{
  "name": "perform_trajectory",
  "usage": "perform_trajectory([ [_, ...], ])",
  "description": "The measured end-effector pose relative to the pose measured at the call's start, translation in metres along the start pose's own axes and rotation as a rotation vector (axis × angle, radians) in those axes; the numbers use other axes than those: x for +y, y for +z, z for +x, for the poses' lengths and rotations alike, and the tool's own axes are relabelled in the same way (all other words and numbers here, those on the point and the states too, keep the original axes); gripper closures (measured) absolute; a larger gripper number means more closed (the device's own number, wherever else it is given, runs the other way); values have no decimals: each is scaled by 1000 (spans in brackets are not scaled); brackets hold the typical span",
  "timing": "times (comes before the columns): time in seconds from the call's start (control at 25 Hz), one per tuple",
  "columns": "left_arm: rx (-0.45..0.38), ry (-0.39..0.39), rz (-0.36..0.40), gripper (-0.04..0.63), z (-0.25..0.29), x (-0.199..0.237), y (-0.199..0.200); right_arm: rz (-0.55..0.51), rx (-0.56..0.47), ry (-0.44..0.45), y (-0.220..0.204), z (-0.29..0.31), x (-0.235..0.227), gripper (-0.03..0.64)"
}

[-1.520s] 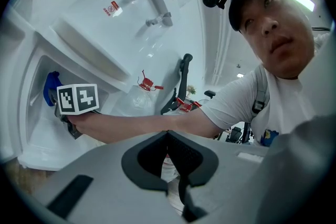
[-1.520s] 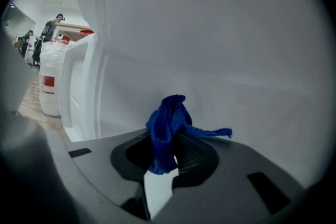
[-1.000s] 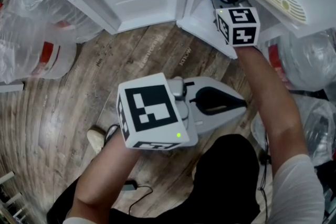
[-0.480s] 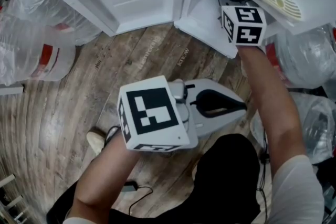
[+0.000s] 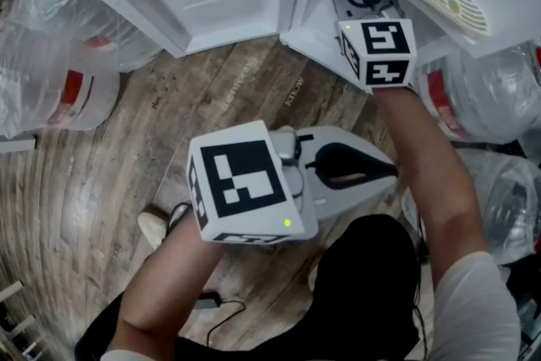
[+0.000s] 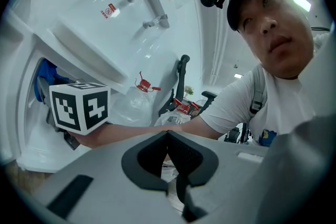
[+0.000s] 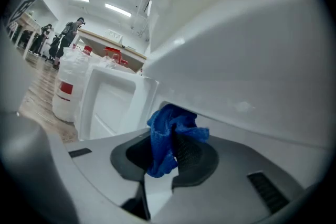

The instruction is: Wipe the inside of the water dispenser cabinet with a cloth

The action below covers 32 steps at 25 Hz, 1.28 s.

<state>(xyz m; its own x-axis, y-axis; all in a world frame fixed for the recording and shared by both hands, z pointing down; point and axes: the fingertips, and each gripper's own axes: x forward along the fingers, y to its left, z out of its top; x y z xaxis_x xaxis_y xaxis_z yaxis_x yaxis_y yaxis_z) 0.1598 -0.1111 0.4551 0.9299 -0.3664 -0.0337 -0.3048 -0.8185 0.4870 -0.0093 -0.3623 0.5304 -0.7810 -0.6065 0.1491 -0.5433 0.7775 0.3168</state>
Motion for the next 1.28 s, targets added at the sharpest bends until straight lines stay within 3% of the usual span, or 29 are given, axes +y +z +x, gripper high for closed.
perform_trajectory([
  [0.28,7,-8,-2,592,1,3,-3,37,-81,29,12,-24,20,540],
  [0.48,7,-10,-2,592,1,4,-3,45,-72,-102,2,-29,-8,540],
  [0.88,4,6,-2,592,-8,6,-6,141,14,-354,-40,3,-92,540],
  [1.28,-1,25,-23,592,-16,7,-14,155,186,-349,-110,50,-94,540],
])
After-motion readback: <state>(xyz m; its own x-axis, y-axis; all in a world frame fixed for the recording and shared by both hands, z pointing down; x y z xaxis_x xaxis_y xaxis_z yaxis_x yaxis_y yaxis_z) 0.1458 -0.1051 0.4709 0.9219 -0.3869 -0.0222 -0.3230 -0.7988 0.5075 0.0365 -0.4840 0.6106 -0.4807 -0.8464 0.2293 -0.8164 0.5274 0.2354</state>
